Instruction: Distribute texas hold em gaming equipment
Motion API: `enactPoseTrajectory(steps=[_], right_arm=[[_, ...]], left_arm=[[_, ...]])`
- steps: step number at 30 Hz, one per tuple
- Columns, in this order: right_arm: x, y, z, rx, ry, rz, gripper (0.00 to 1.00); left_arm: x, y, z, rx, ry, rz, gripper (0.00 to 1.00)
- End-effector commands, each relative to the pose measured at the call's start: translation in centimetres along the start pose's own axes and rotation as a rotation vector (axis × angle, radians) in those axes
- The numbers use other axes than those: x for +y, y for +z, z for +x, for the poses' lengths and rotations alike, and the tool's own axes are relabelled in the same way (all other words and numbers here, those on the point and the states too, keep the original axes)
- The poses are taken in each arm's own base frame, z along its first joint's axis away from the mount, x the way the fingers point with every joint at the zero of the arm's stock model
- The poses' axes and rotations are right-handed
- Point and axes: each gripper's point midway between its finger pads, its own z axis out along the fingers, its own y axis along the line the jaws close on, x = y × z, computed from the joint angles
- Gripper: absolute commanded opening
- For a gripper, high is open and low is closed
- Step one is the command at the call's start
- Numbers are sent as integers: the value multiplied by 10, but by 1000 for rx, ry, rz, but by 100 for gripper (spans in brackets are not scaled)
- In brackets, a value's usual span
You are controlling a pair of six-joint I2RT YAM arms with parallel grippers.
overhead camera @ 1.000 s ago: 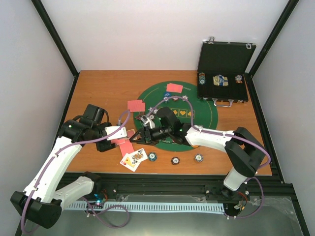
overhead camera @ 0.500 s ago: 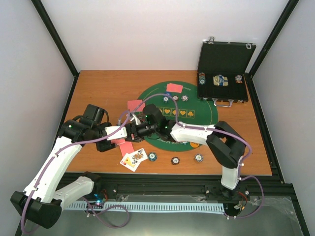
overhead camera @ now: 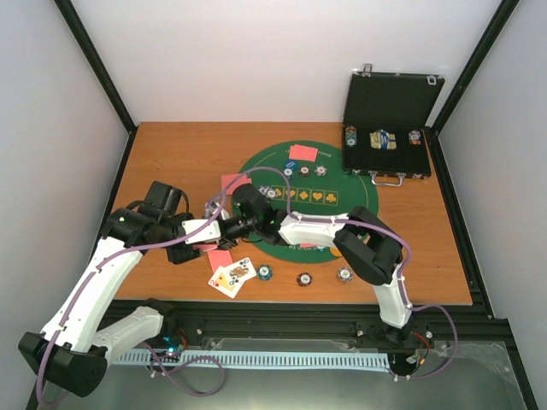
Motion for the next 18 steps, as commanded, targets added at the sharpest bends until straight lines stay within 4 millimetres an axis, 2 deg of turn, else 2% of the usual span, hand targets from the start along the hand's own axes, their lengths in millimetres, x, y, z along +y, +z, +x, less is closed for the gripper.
enactPoseTrajectory(steps=[1,3,7,18], right_arm=[[-20,-6,5,6,34,42,60],[-38,-19,12,3,69,71,59],[-50,-42,17,-10,82,116,58],[-44,-49,18,5,45,153,50]], left_arm=[[6,-11,-11,-48,31,-36,28],[7,-13,-13,-56,31,-38,28],[7,-15,-16,-71,35,-37,28],[8,-14,-15,-61,34,-38,28]])
